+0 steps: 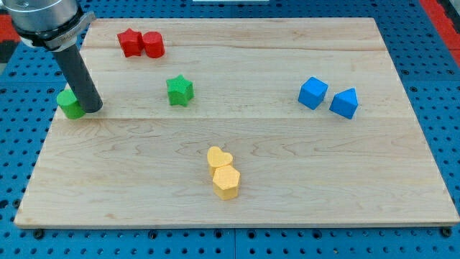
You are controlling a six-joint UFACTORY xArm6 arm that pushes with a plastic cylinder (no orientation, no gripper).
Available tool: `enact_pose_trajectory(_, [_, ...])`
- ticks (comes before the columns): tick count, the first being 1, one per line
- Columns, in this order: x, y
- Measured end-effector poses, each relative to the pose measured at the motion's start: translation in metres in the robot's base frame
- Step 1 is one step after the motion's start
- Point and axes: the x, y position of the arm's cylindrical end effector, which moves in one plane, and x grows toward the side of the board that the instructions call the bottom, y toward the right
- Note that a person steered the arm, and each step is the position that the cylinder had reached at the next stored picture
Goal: Point your arm at the green star
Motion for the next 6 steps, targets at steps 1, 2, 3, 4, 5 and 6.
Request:
enact_pose_trajectory(1, [-0.001,0.032])
enact_pose_trajectory(2, [0.012,0.1])
enact_pose_trajectory(3, [0.033,0.13])
enact_pose_trajectory(4, [0.025,0.204])
enact_pose_trajectory(5, [-0.006,0.209])
enact_pose_trajectory(6, [-0.016,0.174])
